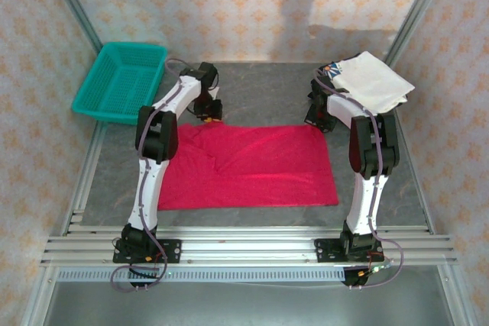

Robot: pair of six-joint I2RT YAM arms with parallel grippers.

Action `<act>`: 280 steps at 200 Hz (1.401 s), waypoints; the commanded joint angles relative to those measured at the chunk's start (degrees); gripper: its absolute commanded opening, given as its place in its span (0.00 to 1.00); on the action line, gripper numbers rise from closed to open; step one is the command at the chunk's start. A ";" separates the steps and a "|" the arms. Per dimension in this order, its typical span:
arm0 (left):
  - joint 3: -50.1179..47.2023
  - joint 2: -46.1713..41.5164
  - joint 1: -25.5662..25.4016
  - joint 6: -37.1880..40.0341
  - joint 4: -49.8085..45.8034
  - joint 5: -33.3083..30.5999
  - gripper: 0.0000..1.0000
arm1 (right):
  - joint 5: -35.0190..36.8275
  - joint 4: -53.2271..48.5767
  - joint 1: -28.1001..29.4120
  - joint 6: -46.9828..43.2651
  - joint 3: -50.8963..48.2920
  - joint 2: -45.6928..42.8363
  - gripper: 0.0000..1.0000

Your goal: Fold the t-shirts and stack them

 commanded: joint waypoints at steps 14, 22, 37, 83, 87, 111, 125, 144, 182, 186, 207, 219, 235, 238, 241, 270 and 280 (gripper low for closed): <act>-1.31 -3.11 -1.25 0.57 -1.29 -0.71 0.06 | 0.99 -1.30 0.56 -0.77 1.98 -2.16 0.00; -1.68 -4.56 -1.50 0.40 -0.73 -2.50 0.06 | 0.98 -1.33 0.55 -0.71 2.05 -2.18 0.00; -3.74 -7.82 -1.76 -0.32 0.98 -5.62 0.05 | 0.92 -1.39 0.60 -0.79 2.08 -2.23 0.00; -15.39 -19.15 -4.61 -2.92 6.47 -14.93 0.05 | 0.85 -1.35 0.58 -0.80 1.60 -2.32 0.00; -16.55 -20.07 -5.18 -3.25 6.75 -16.13 0.05 | 0.85 -1.37 0.54 -0.82 1.48 -2.39 0.00; -24.52 -26.32 -8.41 -7.16 8.38 -21.41 0.04 | 0.68 -1.06 0.57 -0.71 1.00 -2.43 0.00; -31.22 -30.63 -10.69 -10.62 10.25 -23.82 0.04 | 0.37 -0.79 0.58 -0.66 0.64 -2.51 0.00; -40.42 -36.15 -13.94 -16.38 13.08 -22.73 0.04 | 0.15 -0.38 0.58 -0.37 -0.22 -2.81 0.00; -55.66 -44.26 -22.51 -28.10 18.50 -19.63 0.05 | -0.37 0.61 0.67 -0.11 -2.06 -3.16 0.00; -56.77 -44.58 -23.32 -28.72 19.08 -18.76 0.07 | -0.45 0.67 0.65 -0.03 -2.16 -3.18 0.00; -60.78 -47.66 -26.06 -30.51 20.93 -17.44 0.19 | -0.73 0.89 0.67 -0.12 -2.47 -3.06 0.00; -61.29 -51.03 -26.09 -30.61 21.63 -17.62 0.33 | -0.87 1.00 0.67 -0.17 -2.53 -2.87 0.00; -58.56 -55.42 -24.95 -29.17 20.44 -19.47 0.62 | -1.16 0.81 0.67 -0.26 -2.42 -2.77 0.00; -57.84 -56.04 -24.60 -28.83 20.17 -19.62 0.67 | -1.18 0.81 0.71 -0.26 -2.48 -2.82 0.00; -57.16 -56.59 -23.97 -28.61 19.94 -19.60 0.70 | -1.31 0.90 0.68 -0.26 -2.47 -2.78 0.00; -49.29 -55.89 -15.39 -27.58 12.08 -19.27 0.81 | -1.55 0.83 0.75 -0.23 -2.40 -2.82 0.00; -47.85 -54.30 -12.47 -26.96 9.33 -18.92 0.81 | -1.70 0.68 0.69 -0.21 -2.18 -2.84 0.00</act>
